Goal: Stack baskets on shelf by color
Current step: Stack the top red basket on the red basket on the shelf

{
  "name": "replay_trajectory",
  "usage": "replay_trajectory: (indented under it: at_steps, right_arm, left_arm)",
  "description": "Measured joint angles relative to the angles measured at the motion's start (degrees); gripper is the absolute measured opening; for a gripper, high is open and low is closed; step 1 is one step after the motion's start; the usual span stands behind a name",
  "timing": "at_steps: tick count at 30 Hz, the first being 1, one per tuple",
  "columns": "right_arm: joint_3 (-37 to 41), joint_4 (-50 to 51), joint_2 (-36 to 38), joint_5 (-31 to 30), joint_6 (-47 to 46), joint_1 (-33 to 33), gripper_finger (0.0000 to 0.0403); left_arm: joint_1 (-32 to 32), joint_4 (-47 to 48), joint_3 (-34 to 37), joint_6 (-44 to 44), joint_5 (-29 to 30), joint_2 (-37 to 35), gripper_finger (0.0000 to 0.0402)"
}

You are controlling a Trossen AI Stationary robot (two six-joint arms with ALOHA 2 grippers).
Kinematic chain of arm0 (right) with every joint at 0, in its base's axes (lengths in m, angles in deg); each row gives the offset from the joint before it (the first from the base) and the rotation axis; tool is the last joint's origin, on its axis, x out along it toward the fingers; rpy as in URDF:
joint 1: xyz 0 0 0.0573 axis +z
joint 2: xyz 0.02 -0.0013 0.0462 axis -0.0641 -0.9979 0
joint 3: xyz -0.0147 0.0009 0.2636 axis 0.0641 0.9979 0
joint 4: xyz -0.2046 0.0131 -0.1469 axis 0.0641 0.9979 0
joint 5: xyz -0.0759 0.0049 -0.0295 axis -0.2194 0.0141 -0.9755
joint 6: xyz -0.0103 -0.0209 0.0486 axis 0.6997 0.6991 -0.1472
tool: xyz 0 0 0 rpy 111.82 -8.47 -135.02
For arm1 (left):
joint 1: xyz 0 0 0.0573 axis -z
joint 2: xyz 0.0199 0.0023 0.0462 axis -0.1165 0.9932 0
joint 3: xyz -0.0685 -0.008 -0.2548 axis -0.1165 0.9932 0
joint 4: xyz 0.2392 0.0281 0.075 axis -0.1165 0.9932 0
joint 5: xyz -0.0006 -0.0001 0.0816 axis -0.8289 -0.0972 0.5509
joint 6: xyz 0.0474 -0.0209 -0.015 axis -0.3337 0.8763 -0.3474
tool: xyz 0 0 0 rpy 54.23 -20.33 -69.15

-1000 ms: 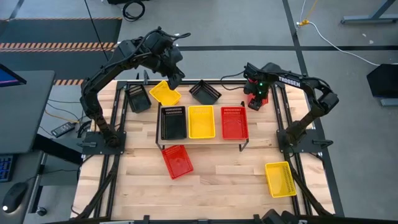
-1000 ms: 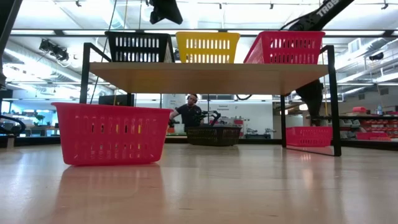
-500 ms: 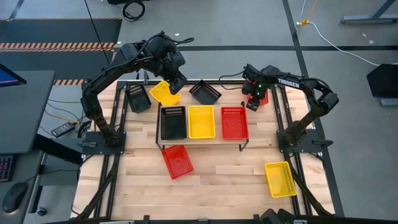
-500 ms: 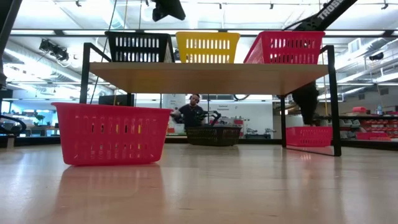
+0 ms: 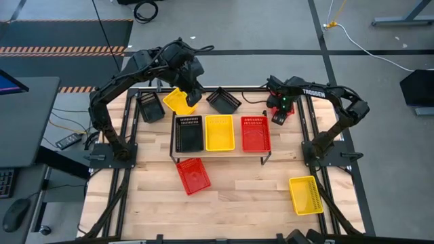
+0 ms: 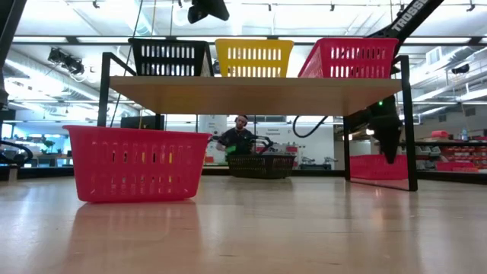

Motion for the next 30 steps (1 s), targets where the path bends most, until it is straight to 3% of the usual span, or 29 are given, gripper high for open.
replay_trajectory:
  at_steps: [5,7,11,17,24,30]
  right_arm:
    - [0.0,-0.4,0.0,0.1,-0.1,0.0,0.0032]
    - [0.0,-0.4,0.0,0.3,0.2,0.0,0.0014]
    - [-0.5,0.8,0.0,1.0,-0.1,0.0,0.0025]
    - [-6.4,7.7,1.3,1.1,0.0,0.0,0.0012]
    - [-17.7,12.7,6.6,1.4,-3.0,0.9,0.0012]
    - [-32.0,24.7,8.1,1.0,-2.9,4.4,0.0012]
  left_arm:
    - [0.3,0.0,0.0,1.2,0.0,0.0,0.0026]
    - [0.7,0.0,0.0,1.2,0.0,0.0,0.0025]
    - [1.1,0.2,0.0,1.2,0.0,0.0,0.0027]
    - [1.3,0.3,0.0,0.1,2.1,0.0,0.0027]
    - [1.2,-0.4,0.0,-2.3,3.0,0.0,0.0018]
    - [0.6,-2.9,0.0,-3.8,3.1,0.0,0.0024]
